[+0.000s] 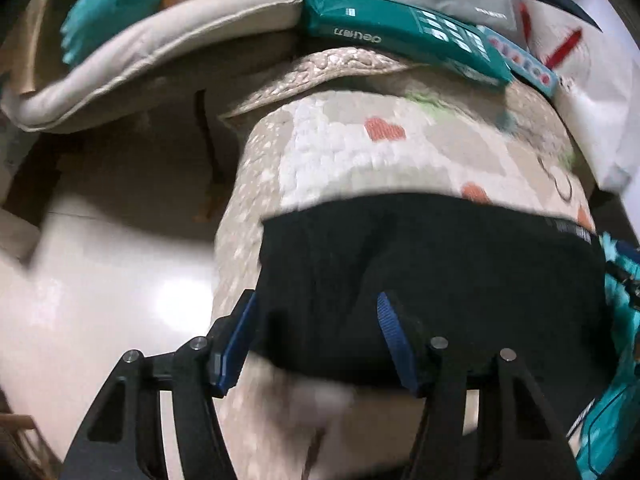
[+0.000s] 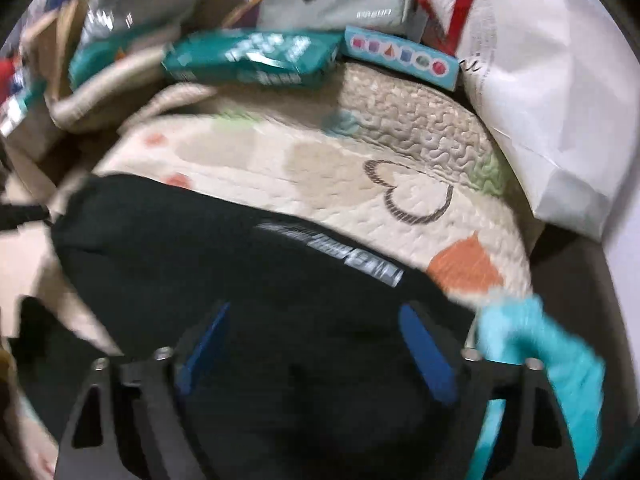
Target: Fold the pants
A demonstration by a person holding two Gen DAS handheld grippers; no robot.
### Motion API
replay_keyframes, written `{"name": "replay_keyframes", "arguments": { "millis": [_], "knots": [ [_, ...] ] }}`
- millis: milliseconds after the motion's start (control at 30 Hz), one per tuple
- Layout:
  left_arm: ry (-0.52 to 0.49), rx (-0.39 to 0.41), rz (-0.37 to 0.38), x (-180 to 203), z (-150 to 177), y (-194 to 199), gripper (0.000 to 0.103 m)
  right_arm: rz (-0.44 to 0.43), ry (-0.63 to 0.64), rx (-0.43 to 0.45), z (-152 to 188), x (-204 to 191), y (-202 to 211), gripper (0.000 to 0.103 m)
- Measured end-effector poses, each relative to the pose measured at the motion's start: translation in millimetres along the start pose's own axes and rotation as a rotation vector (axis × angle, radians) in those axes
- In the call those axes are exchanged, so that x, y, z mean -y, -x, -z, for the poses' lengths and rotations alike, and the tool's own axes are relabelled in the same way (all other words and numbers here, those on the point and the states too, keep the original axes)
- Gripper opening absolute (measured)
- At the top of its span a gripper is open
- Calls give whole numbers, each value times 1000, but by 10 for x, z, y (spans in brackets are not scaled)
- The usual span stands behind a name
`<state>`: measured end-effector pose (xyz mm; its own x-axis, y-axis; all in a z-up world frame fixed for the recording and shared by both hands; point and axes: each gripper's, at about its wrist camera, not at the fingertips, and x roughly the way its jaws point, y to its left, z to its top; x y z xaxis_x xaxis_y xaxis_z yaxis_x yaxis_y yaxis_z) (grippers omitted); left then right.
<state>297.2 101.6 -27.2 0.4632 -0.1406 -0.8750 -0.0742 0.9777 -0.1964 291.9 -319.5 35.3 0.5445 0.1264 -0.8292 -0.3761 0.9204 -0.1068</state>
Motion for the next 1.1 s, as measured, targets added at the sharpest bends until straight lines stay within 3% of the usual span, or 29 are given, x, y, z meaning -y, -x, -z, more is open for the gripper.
{"name": "replay_keyframes", "arguments": {
  "millis": [200, 267, 433, 533, 667, 733, 767, 800, 833, 867, 933, 1000, 1033, 1100],
  "knots": [
    [-19, -6, 27, -81, -411, -494, 61, -52, 52, -22, -359, 254, -414, 84],
    [-37, -13, 31, -78, -492, -651, 68, -124, 40, -39, -453, 309, -576, 84],
    [-33, 17, 28, -100, -602, -783, 79, -300, 7, -127, -502, 343, -992, 84],
    [-58, 12, 36, -95, -595, -766, 79, -323, 11, -147, -498, 289, -1108, 84],
    [-110, -24, 130, -49, -544, -718, 78, -392, 21, -150, -534, 231, -1074, 84],
    [-172, -24, 121, 16, -500, -694, 73, -426, 29, -176, -540, 218, -1074, 85],
    [-183, -23, 123, 24, -492, -681, 65, -432, 34, -180, -542, 218, -1069, 85],
    [-189, -27, 129, 25, -497, -672, 51, -446, 35, -185, -545, 218, -1057, 85],
    [-196, -29, 124, 29, -505, -659, 44, -456, 40, -189, -545, 208, -1054, 85],
    [-211, -33, 131, 47, -518, -640, 27, -446, 53, -194, -539, 185, -1061, 85],
    [-239, -38, 112, 107, -512, -613, 22, -394, 108, -223, -500, 68, -1126, 81],
    [-265, -34, 96, 183, -479, -587, 15, -373, 126, -224, -493, -11, -1142, 65],
    [-275, -23, 79, 228, -467, -550, 15, -372, 126, -221, -499, -28, -1125, 60],
    [-276, -4, 62, 250, -450, -472, 14, -357, 118, -208, -506, -41, -1052, 40]
  ]
}}
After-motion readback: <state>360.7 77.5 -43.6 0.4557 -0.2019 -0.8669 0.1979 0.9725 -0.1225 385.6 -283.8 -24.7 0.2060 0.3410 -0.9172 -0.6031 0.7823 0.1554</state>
